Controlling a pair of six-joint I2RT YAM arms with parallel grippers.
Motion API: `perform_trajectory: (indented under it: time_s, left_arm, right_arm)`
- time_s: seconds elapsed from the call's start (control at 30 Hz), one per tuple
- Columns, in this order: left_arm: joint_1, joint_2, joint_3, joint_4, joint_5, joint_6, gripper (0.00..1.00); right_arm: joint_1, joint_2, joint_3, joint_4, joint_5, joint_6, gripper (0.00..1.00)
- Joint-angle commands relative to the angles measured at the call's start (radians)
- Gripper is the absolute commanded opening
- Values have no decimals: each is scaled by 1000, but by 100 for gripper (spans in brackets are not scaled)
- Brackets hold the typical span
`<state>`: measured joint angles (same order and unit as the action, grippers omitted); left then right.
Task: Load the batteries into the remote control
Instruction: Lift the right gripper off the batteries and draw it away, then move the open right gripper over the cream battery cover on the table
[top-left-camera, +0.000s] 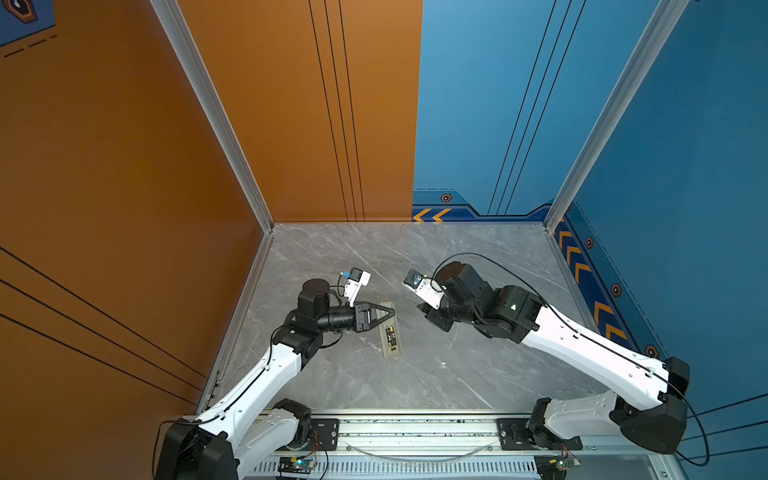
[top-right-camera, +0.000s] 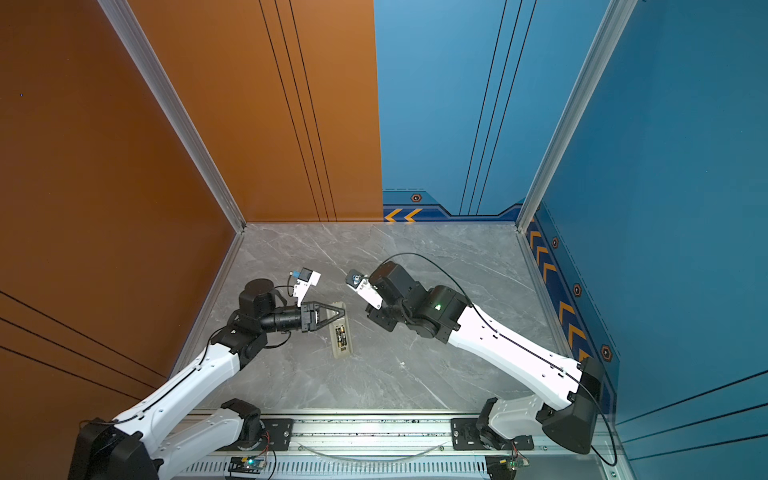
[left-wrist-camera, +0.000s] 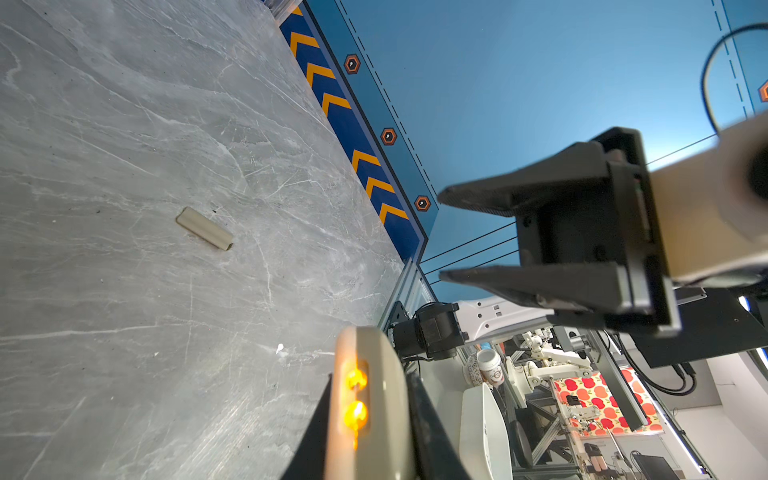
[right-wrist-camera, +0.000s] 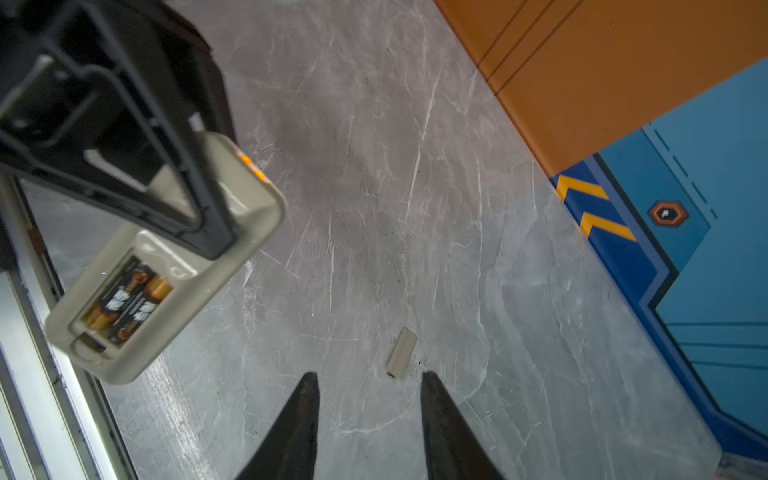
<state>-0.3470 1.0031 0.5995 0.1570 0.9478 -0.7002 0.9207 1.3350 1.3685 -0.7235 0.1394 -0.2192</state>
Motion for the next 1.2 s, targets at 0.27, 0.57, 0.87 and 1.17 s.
perform_trajectory:
  time_s: [0.27,0.57,0.87,1.17]
  left_arm:
    - [12,-6,11,39,-16,-35,0]
    - [13,-21,-41,110,-104,-93,0]
    - [4,-40,-90,177,-195,-129,0]
    - [-4,-33,-134,263,-252,-164,0]
  right_arm:
    - [-212,69,-23,-41,-63,173,64]
    - [-323,235,9,-98,-75,219,77]
    - [-339,376,43,-102,-76,227,83]
    - [-344,485,64,-91,-123,230,80]
